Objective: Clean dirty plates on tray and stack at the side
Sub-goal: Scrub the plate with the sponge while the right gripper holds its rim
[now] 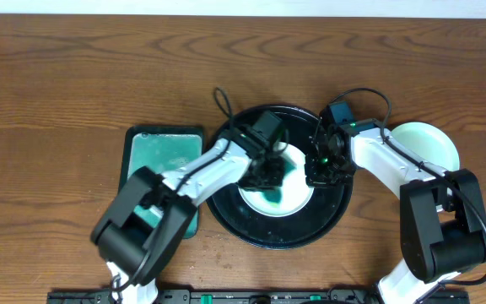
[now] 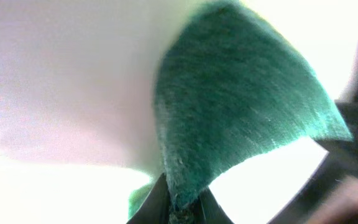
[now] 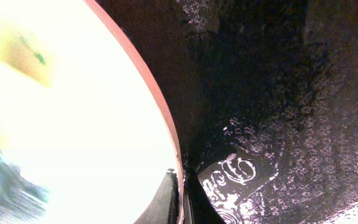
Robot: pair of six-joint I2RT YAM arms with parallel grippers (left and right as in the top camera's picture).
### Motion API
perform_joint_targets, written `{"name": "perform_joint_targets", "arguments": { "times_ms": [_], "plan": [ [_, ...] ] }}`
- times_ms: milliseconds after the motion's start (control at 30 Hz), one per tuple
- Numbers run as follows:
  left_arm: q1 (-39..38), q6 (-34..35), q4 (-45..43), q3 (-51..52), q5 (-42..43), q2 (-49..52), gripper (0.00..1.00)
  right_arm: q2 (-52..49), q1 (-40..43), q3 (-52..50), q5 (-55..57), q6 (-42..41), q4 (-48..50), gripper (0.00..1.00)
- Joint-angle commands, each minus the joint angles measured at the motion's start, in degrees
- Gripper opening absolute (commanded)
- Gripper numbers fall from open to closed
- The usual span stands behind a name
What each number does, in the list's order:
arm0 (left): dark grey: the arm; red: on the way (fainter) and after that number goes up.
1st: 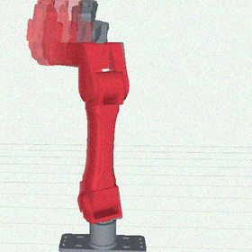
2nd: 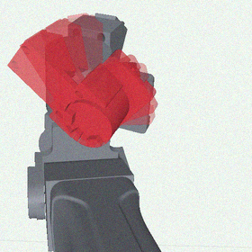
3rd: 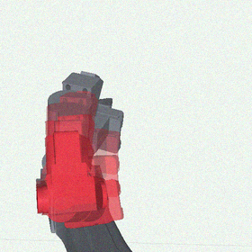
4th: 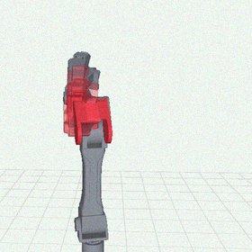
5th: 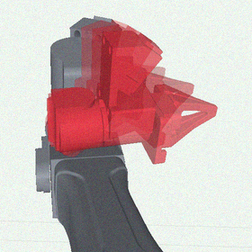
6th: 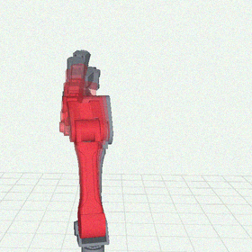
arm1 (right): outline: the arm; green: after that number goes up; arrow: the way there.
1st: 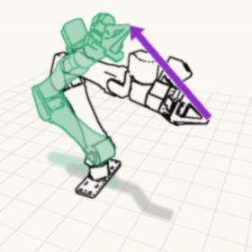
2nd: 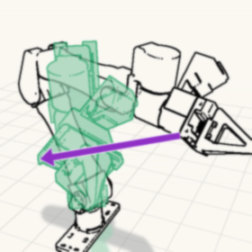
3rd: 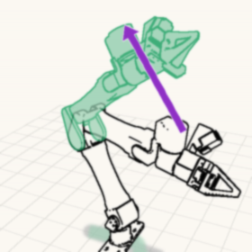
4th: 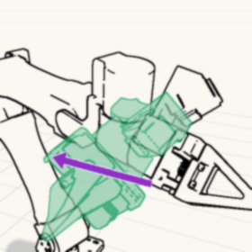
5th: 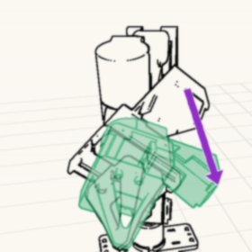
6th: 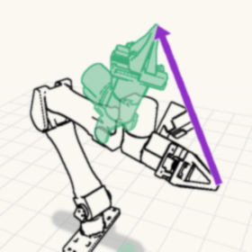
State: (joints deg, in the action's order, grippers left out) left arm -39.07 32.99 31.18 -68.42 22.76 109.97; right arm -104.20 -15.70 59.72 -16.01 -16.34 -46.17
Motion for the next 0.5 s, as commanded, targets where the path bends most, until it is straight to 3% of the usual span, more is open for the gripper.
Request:
{"name": "perform_joint_targets", "arguments": {
  "times_ms": [0,133,333,467],
  "plan": [
    [4.37,-0.26,6.71,2.91,-29.09,-2.67,0.07,-1.31,-0.59,-0.63,4.17,0.13,0.55,0.01],
    [4.92,-2.75,10.05,2.91,-35.52,-6.05,0.07,-1.31,-0.59,-0.63,4.17,0.13,0.55,0.01],
    [5.33,-2.69,15.08,2.82,-31.47,-12.96,0.07,-1.31,-0.57,-0.63,4.17,0.13,0.07,0.01],
    [9.29,-2.93,21.49,2.82,-29.51,-22.93,0.07,-1.31,-0.57,-0.63,4.17,0.09,0.15,0.01]
  ]
}}
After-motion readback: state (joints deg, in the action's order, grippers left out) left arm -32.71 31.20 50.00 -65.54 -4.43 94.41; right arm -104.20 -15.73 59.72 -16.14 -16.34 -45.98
